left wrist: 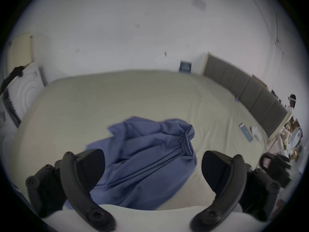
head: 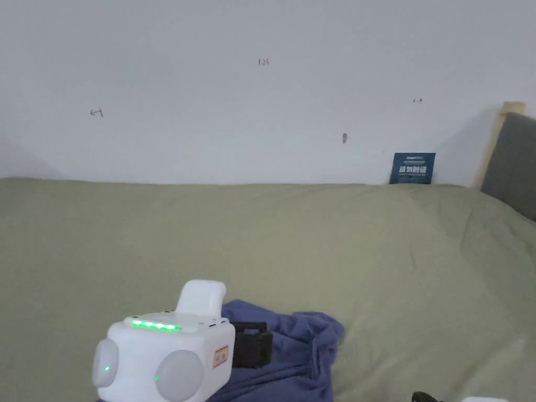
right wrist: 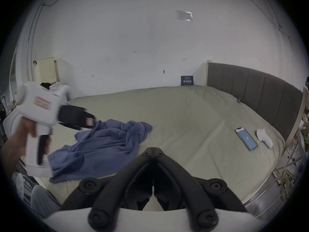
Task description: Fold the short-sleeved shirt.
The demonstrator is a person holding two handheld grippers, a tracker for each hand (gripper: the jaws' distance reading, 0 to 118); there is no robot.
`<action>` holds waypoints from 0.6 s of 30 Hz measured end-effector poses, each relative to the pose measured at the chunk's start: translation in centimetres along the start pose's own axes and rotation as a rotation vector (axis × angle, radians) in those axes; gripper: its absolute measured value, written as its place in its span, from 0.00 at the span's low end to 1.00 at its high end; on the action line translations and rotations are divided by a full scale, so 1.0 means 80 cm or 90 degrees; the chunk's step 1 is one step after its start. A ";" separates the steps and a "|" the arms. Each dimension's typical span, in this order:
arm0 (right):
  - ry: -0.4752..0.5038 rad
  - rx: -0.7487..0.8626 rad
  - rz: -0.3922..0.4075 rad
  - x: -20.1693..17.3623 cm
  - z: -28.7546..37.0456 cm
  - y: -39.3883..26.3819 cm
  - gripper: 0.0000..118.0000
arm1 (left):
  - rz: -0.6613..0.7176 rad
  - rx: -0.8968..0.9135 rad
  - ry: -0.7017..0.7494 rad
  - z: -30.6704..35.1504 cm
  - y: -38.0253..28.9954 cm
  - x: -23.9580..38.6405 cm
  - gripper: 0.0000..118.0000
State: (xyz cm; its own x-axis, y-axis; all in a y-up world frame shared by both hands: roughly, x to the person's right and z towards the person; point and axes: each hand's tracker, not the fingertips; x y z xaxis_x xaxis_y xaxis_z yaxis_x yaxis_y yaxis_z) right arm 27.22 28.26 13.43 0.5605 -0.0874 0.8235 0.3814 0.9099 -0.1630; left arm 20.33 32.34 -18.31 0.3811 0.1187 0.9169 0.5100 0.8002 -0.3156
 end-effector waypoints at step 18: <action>0.027 0.116 0.066 -0.064 0.072 0.025 0.02 | 0.054 0.255 0.237 0.244 -0.121 -0.078 0.00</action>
State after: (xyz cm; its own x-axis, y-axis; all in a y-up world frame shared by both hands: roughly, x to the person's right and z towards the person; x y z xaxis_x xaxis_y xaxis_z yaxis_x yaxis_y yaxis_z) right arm 20.86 32.91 12.01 0.6218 -0.0036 0.7832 0.1838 0.9727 -0.1415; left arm -2.03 35.29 -16.23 0.6916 0.0350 0.7215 0.1602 0.9665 -0.2004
